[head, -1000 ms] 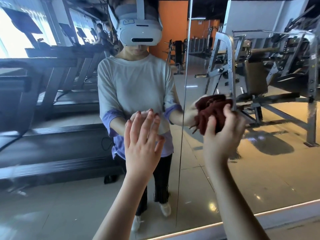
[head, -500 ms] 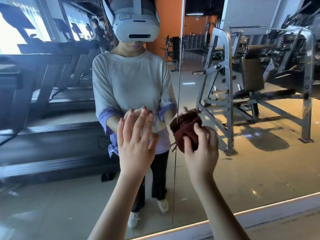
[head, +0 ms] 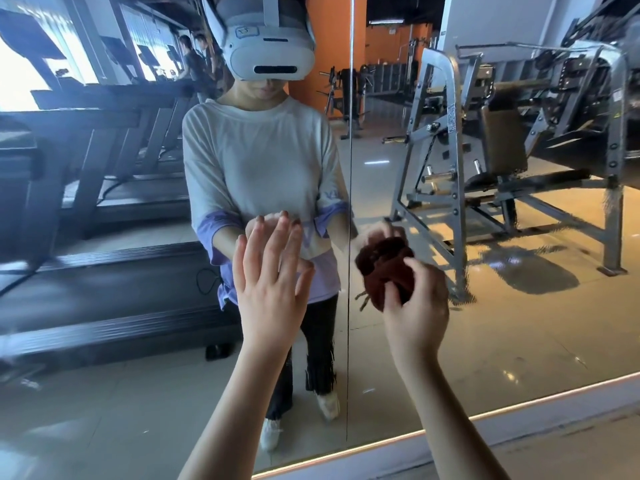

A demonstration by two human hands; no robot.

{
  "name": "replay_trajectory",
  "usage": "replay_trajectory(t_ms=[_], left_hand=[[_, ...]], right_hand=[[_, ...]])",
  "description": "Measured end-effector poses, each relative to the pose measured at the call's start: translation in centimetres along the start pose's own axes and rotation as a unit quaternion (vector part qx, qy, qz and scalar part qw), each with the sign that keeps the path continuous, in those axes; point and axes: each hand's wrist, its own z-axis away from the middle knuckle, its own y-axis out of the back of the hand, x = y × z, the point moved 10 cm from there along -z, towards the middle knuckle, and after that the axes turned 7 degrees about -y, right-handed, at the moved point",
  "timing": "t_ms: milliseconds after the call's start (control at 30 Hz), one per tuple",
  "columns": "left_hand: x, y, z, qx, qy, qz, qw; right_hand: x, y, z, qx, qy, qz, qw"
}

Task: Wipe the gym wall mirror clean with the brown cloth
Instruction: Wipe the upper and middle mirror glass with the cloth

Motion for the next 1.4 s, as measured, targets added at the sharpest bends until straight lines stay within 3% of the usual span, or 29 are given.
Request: replay_trajectory(t_ms=[100,267,333,500,667,833,1000,1067,1200,1333,1400], left_hand=[[0.9,-0.4,0.9,-0.023,-0.004,0.003,1.000],[1.4,-1.6,2.1,-0.036,-0.002,-0.014,0.999],[1.3,-1.7,2.2,-0.034,-0.006,-0.016,0.999],[1.4,-1.7,2.2,-0.034,-0.011,-0.013,0.999],[1.4,-1.6,2.2,-0.027,-0.014,-0.015,0.999],[1.5,-1.6,2.1,-0.025,-0.019,-0.015,0.999],[1.5,-1.6,2.3,-0.017,-0.016,-0.025,0.999],[1.4,-1.6,2.3,-0.014,-0.015,-0.028,0.999],[1.5,-1.7,2.2,-0.018,-0.014,-0.026,0.999],[1.6,-1.7,2.2,-0.020,-0.013,-0.026,0.999],[1.6,-1.6,2.1,-0.021,-0.012,-0.028,0.999]], right_hand=[[2.9,1.2,-0.7,0.034,-0.097,-0.012,0.995],[0.5,-2.0,2.7,-0.062,-0.006,0.003,0.998],[1.3,-1.9,2.2,-0.062,-0.006,0.016,0.998],[5.2,0.0,1.8,0.000,-0.131,-0.006,0.991],[3.1,-3.6,5.3,-0.097,-0.055,0.007,0.994],[6.8,-2.2,5.1,-0.054,-0.175,-0.018,0.983],[4.0,-3.8,6.0,-0.097,-0.094,-0.009,0.991],[4.6,-2.9,4.8,-0.072,-0.094,-0.016,0.993],[6.5,-0.3,3.1,0.016,-0.192,-0.067,0.979],[2.2,-1.6,3.1,-0.043,-0.058,-0.051,0.996],[1.2,-1.0,1.4,-0.028,-0.030,-0.065,0.997]])
